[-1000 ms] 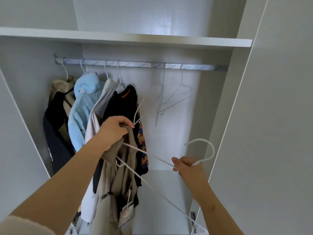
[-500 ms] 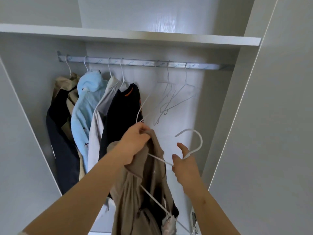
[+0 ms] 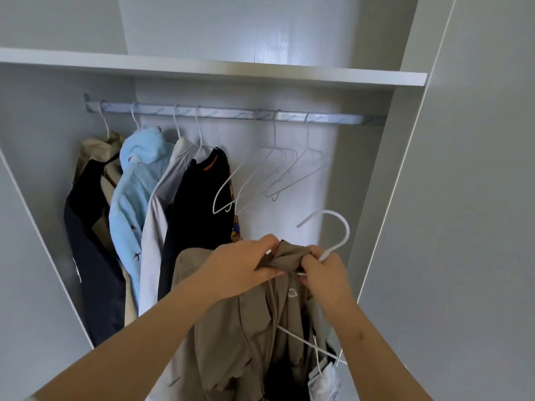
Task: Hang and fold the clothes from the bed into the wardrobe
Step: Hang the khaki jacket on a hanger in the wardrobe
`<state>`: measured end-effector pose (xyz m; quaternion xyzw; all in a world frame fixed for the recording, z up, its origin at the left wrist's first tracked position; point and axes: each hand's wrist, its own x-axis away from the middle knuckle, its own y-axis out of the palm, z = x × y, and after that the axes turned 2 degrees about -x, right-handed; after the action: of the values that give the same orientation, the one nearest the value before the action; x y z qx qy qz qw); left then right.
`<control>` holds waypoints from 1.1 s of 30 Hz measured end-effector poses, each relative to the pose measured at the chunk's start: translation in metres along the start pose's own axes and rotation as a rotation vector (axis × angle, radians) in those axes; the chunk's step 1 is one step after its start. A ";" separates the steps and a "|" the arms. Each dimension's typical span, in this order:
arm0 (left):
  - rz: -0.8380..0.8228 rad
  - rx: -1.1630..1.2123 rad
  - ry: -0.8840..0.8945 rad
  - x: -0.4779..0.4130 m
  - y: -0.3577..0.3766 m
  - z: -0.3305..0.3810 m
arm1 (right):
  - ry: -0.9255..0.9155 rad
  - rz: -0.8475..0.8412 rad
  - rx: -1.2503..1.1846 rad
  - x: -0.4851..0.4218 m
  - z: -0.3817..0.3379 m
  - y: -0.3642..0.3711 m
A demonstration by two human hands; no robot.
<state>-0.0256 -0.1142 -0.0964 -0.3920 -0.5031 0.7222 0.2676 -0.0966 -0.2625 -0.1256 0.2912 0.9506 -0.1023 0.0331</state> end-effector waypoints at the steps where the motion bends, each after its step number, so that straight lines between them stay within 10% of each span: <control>1: 0.028 0.031 -0.003 0.000 0.001 0.000 | -0.017 0.011 0.003 0.000 -0.001 -0.001; 10: 0.275 0.309 -0.250 -0.001 -0.019 -0.011 | -0.349 0.366 0.094 0.012 -0.014 -0.005; 14: 0.447 0.384 -0.316 0.001 -0.036 -0.020 | -0.215 0.519 0.096 0.018 0.010 -0.005; 26: 0.700 0.543 -0.220 0.014 -0.084 -0.018 | 0.616 -0.154 0.112 0.026 0.065 0.027; 33: 0.738 0.703 -0.186 0.027 -0.096 -0.012 | 0.784 -0.167 -0.158 0.027 0.078 0.040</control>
<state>-0.0314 -0.0540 -0.0168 -0.3640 -0.0802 0.9256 0.0649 -0.0959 -0.2319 -0.2119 0.2264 0.9165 0.0875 -0.3179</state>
